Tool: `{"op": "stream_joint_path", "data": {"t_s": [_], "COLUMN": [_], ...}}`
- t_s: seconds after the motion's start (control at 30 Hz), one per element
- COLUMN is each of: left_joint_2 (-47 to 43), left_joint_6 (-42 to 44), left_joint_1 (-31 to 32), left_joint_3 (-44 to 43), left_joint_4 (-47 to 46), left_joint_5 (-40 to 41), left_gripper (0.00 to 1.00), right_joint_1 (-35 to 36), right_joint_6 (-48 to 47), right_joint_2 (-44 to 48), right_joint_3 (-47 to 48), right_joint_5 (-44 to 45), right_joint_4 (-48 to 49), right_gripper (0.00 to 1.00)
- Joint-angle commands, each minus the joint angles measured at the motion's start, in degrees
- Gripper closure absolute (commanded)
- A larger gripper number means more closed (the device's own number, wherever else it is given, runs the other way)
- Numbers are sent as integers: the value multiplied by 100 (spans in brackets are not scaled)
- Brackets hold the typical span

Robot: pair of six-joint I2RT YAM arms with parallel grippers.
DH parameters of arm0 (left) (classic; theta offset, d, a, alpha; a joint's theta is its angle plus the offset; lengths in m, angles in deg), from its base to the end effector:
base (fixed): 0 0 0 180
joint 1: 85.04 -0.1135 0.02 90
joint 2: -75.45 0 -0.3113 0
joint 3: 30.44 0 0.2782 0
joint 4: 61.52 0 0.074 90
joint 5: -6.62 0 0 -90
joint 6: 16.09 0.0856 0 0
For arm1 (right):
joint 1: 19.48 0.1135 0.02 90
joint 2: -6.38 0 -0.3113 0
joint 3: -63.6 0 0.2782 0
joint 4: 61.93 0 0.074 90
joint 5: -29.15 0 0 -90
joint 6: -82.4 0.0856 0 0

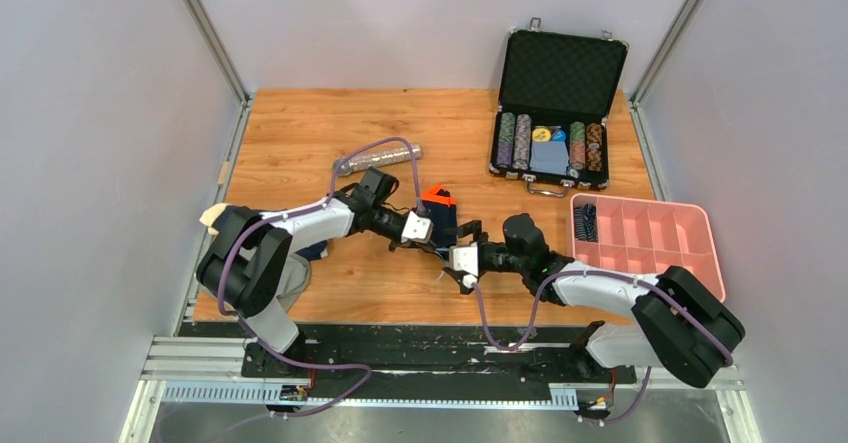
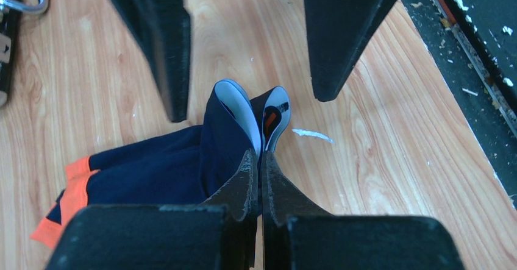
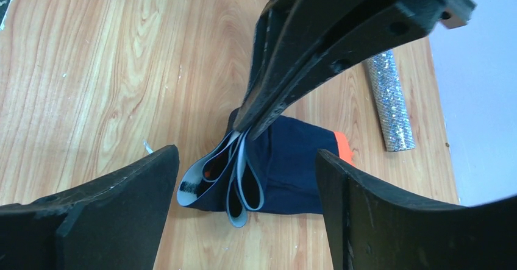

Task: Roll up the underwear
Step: Roll the underwear to the center of the board.

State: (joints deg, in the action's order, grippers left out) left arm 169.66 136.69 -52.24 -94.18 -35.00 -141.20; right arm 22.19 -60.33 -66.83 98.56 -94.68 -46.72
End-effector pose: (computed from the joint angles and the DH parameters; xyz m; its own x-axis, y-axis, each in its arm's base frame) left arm 0.2531 -0.2493 0.1826 0.2788 0.3838 -0.8803 0.9361 -0.3134 0.1598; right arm 0.1790 0.2231 0.1825 0.5670 -0.3803 -0.7307 -0.7988 -0.0376 -0.6004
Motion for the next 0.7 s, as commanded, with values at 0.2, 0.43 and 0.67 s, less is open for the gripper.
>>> {"op": "stream_joint_path", "data": {"t_s": [0.2,0.43,0.67], "left_joint_2": [153,135,151], "left_joint_6": [-1171,-1237,-1286], "left_joint_1": [-219,-227,-245], "left_joint_3": [-184,-123,-93], "left_joint_4": [-550,-545,-563], "left_joint_5": [-399,-410,-418], "left_gripper": [100,100,100], "right_joint_1": [72,270,490], "right_joint_6": [-247,-333,-342], "right_joint_2": [-344,-808,-1350], "right_joint_3": [-172,-186,-74], "right_joint_5": [128,456,1205], "right_joint_4": [492,840,1304], "right_gripper": [16,15,28]}}
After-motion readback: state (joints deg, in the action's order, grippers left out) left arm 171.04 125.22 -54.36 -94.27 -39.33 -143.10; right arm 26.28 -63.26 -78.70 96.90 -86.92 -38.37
